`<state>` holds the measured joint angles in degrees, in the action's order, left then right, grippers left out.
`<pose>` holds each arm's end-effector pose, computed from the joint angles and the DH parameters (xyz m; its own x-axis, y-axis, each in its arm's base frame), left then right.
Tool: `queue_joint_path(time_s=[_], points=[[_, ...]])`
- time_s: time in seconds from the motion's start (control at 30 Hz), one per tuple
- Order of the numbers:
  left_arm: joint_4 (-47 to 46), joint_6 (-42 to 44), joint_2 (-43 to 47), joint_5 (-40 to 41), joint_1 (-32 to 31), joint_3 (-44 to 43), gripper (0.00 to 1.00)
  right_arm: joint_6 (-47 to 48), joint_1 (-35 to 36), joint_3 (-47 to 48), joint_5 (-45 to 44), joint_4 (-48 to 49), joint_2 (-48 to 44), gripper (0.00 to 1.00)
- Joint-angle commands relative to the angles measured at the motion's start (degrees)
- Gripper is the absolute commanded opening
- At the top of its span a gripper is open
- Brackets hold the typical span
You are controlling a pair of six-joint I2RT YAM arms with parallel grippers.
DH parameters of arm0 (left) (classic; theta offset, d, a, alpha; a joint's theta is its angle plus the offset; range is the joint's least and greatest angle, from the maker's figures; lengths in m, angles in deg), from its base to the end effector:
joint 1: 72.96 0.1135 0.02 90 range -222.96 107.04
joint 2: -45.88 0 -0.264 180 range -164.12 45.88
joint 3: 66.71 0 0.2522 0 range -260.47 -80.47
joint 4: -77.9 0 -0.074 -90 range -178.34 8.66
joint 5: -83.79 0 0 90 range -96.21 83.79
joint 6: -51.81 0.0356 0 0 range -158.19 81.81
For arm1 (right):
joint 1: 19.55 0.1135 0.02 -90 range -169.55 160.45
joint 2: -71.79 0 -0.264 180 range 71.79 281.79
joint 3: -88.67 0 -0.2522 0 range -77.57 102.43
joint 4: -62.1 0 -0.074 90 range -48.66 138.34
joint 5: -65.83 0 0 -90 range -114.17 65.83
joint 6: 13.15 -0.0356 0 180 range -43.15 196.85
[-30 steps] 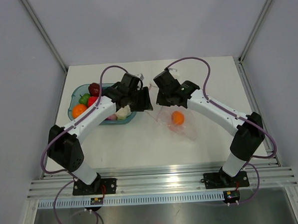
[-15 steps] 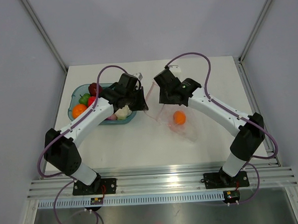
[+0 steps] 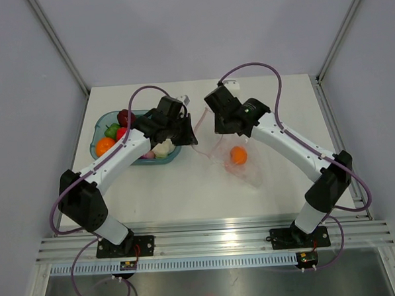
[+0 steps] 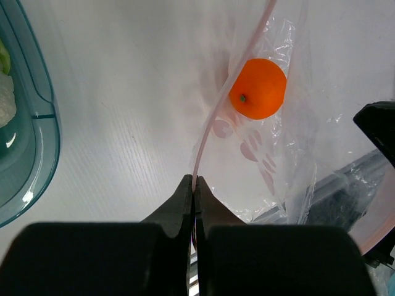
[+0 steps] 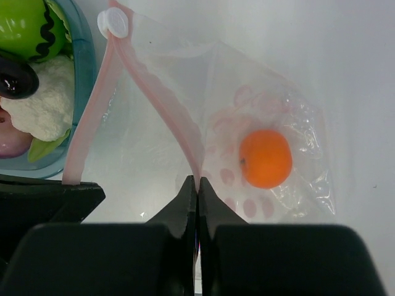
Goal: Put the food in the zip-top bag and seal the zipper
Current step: Pick up the fake vegetable from the bin.
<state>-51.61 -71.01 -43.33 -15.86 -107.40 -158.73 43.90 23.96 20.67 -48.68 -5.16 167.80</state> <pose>0.2784 -0.1982 0.3092 -0.8651 -0.0547 -0.4986 0.2163 0.8563 -0.4691 0.2688 0.2348 0.3625 -0.7131 0.0054 -0.7010 -0.0600 0.9958 0.0687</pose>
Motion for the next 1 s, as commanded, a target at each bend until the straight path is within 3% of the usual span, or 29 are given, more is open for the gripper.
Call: queue_joint_path(time_s=[0.0,0.13,0.33,0.43,0.53,0.77,0.9,0.97], points=[[-2.02,0.47,1.23,-0.99,0.25,-1.19,0.0,1.04,0.44,1.61,-2.11,-1.09,-0.64,0.0],[1.05,2.66,-1.3,-1.16,1.12,-6.1,0.0,4.29,0.35,6.69,-10.35,-2.74,-0.74,0.0],[7.73,6.09,-6.76,-3.44,1.21,-23.39,0.0,9.83,0.35,22.51,-18.71,-7.23,1.81,0.0],[8.18,6.54,-8.79,-5.55,1.21,-26.59,0.0,10.63,0.26,23.49,-20.4,-7.5,1.9,0.0],[6.78,6.98,-9.4,-5.73,1.47,-24.76,0.0,10.19,0.26,19.21,-18.13,-6.02,1.29,0.0],[1.68,8.03,-8.79,-7.84,6.66,-9.13,0.0,4.4,0.35,4.79,-9.86,-1.88,2.08,0.0],[1.94,9.52,-9.58,-7.67,8.42,-7.96,0.0,2.98,0.35,2.14,-6.17,0.23,3.57,0.0],[2.91,10.05,-10.11,-7.84,8.42,-8.49,0.13,2.98,0.35,2.4,-4.76,0.84,4.36,0.0]])
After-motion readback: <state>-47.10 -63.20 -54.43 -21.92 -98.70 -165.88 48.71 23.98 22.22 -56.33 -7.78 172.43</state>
